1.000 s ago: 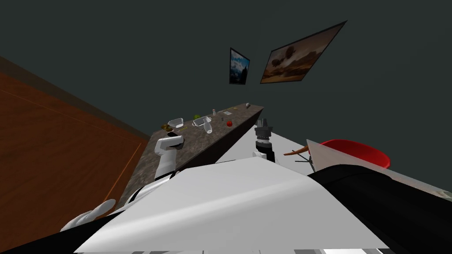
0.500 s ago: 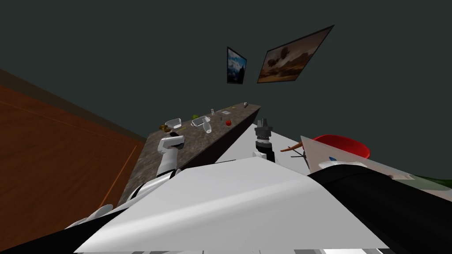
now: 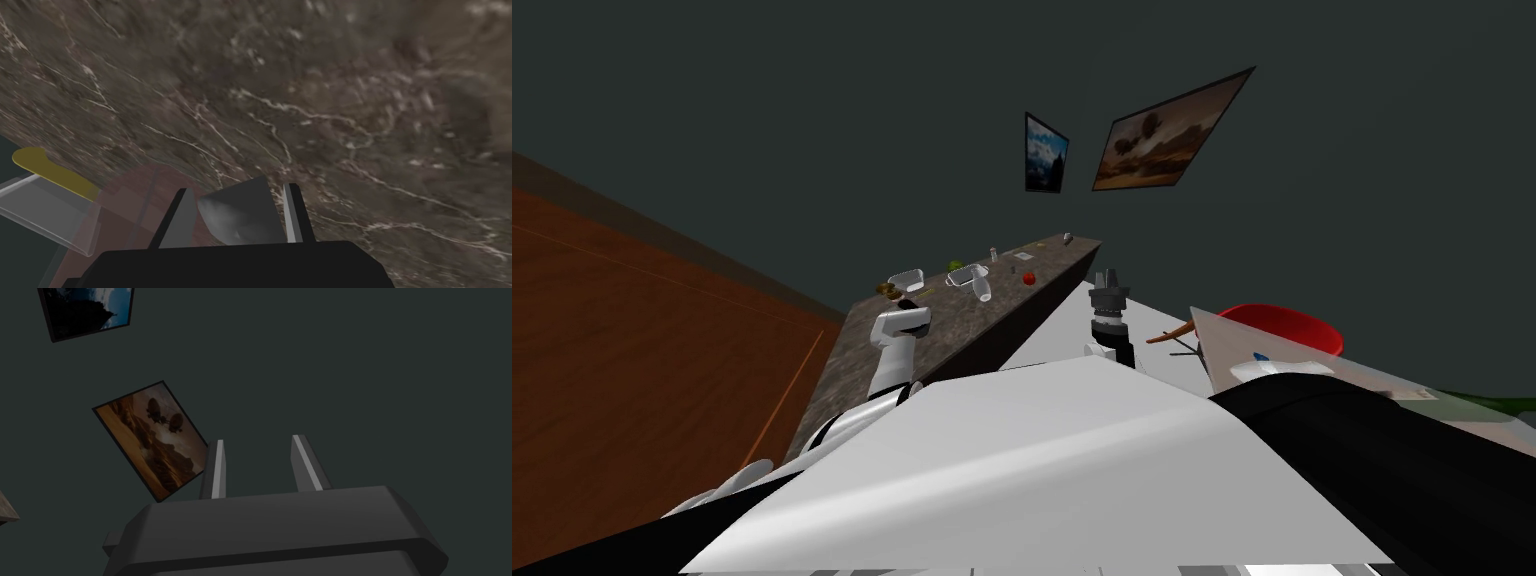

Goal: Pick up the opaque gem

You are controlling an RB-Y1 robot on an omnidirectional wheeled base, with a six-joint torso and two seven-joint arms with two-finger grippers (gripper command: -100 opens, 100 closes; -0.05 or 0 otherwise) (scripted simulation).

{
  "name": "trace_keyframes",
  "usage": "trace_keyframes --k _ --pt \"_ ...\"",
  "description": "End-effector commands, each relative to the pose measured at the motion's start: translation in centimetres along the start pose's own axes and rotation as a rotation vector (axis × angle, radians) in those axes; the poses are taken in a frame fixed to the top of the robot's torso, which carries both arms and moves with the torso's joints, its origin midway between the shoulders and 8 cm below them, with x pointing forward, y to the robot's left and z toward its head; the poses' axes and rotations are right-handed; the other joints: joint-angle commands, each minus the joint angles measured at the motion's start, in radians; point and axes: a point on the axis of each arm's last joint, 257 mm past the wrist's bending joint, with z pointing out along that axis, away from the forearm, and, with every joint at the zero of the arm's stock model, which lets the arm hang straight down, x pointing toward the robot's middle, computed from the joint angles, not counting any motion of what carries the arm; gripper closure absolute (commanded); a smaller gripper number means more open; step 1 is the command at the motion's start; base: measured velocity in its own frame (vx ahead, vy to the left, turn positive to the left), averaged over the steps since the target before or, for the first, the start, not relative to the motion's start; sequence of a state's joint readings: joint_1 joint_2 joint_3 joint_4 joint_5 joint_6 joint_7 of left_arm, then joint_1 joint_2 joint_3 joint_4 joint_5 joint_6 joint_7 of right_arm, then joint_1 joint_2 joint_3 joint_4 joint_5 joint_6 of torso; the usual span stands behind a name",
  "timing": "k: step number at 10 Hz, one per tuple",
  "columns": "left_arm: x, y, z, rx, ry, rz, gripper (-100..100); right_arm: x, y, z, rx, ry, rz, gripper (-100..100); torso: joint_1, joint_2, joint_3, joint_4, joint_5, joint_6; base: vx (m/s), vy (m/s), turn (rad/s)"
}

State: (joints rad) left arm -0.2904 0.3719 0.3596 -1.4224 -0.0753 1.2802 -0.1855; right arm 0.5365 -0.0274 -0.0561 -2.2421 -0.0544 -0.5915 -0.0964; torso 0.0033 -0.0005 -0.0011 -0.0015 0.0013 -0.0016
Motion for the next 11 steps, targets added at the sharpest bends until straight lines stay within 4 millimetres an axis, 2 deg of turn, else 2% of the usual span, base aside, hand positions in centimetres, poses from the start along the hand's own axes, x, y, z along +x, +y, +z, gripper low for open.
trace_keyframes --k 1,2,3,4,10,11 --pt "0.0 0.0 0.0 0.000 0.000 0.000 100 0.0 0.0 0.0 0.000 0.000 0.000 0 0.000 0.000 0.000 0.000 0.000 0.000 0.000 0.000 0.000" --pt "0.0 0.0 0.0 0.000 0.000 0.000 100 0.0 0.0 0.0 0.000 0.000 0.000 0 0.000 0.000 0.000 0.000 0.000 0.000 0.000 0.000 0.000" --pt "0.0 0.0 0.0 -0.001 0.000 0.000 0 0.0 0.0 0.0 0.000 0.000 0.000 0 0.000 0.000 0.000 0.000 0.000 0.000 0.000 0.000 0.000" --pt "0.0 0.2 -0.5 0.001 0.006 0.012 100 0.0 0.0 0.0 0.000 0.000 0.000 0 0.000 0.000 0.000 0.000 0.000 0.000 0.036 -0.027 0.090" --pt "0.1 0.3 -1.8 0.013 0.019 0.033 100 0.0 0.0 0.0 0.000 0.000 0.000 0 -0.003 -0.002 -0.001 0.000 -0.001 0.000 0.034 -0.029 0.067" --pt "0.1 0.3 -1.8 0.012 0.020 0.035 0 0.0 0.0 0.0 0.000 0.000 0.000 0 -0.002 -0.001 -0.001 0.000 0.000 0.000 0.000 0.000 0.000"
